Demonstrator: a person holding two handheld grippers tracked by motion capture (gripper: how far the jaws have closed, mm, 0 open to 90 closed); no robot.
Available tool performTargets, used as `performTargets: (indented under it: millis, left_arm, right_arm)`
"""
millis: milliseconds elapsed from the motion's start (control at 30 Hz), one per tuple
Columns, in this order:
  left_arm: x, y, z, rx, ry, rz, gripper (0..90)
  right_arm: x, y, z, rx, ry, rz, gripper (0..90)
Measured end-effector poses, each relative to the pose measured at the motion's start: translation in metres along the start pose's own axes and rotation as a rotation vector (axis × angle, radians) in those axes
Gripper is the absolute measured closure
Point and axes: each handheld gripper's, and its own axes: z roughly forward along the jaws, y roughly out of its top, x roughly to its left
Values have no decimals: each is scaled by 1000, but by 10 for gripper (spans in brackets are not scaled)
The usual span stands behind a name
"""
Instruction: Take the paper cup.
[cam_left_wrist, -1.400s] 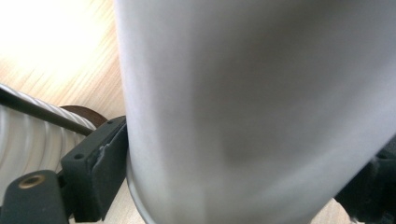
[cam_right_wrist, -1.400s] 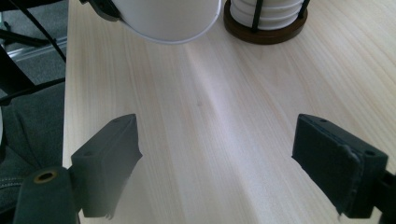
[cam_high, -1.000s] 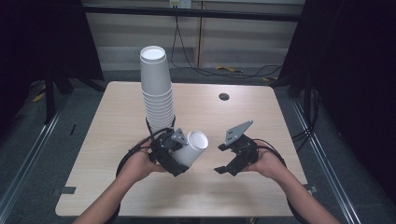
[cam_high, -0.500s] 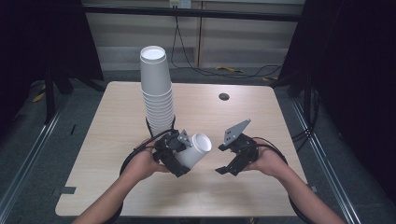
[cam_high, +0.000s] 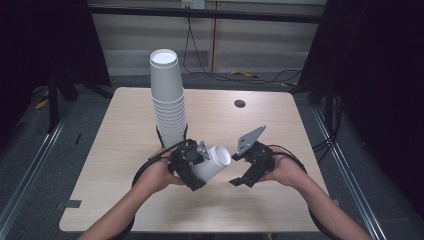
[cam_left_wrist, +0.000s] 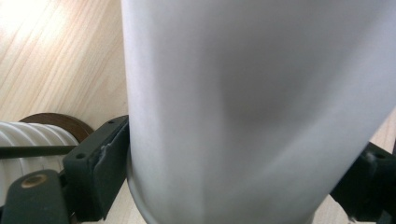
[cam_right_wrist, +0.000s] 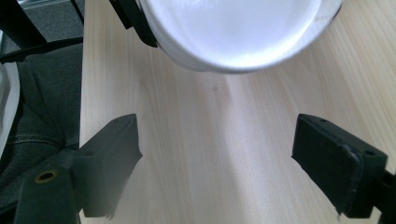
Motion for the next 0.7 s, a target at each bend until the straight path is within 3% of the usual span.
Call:
performTargets:
  millis: [300, 500, 700]
  left_arm:
    - [-4, 5, 4, 33, -12, 12, 116]
    - [-8, 8, 7, 36, -22, 36, 115]
    - [-10, 10, 8, 28, -24, 30, 115]
  right_arm:
    - [0, 7, -1, -6, 5, -17, 145]
    - [1, 15, -1, -15, 20, -30, 145]
    - [3, 21, 1, -31, 41, -28, 145]
